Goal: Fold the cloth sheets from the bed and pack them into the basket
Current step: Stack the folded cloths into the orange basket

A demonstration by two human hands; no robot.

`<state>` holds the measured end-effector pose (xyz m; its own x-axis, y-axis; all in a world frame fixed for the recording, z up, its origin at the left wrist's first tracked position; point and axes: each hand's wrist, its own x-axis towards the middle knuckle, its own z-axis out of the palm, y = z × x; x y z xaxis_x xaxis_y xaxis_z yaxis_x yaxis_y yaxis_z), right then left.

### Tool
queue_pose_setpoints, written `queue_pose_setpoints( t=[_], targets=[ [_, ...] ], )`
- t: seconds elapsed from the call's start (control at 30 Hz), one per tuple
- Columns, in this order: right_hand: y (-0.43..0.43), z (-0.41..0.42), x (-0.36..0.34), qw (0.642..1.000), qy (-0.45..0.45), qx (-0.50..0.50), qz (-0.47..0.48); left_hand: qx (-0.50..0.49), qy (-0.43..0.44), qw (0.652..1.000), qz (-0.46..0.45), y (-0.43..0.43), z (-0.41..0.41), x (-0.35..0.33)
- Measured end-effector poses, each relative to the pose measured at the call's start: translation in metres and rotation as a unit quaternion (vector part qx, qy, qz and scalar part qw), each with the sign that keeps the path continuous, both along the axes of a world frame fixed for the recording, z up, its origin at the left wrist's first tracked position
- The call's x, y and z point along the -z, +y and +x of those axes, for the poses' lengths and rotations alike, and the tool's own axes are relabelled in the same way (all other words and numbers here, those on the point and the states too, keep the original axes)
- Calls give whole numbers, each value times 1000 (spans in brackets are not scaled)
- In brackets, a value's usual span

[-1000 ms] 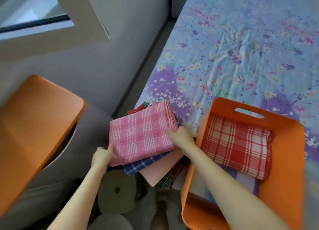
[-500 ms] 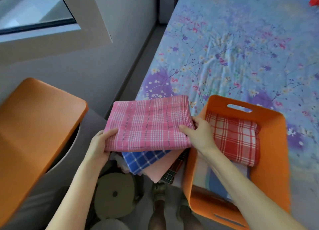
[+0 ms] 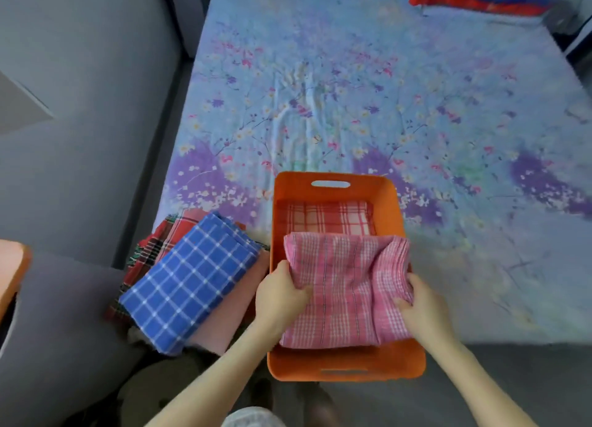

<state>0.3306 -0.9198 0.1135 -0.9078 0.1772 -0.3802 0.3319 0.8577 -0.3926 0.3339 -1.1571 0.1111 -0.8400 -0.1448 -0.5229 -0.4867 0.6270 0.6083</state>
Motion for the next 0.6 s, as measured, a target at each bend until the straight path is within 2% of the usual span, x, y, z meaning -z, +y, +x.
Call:
queue_pose_setpoints(
  t=[0.17,0.27,0.33,0.43,0.53,0.6],
  targets=[
    [-11,25,59,993,-68,-63,79,25,-54,990,-130,26,17,36],
    [-18,24,70,973,-117,-118,157,139,15,958,-252,31,18,51],
    [-18,19,71,957,-107,-171,209,261,29,915,-306,31,14,51],
    [-17,11,73,930,-120,-270,217,448,-55,809,-377,26,8,60],
    [-15,0,96,889,-192,-346,231,510,-143,738,-419,21,4,86],
    [-15,-6,109,865,-217,-369,262,526,-172,717,-424,23,1,101]
  ],
)
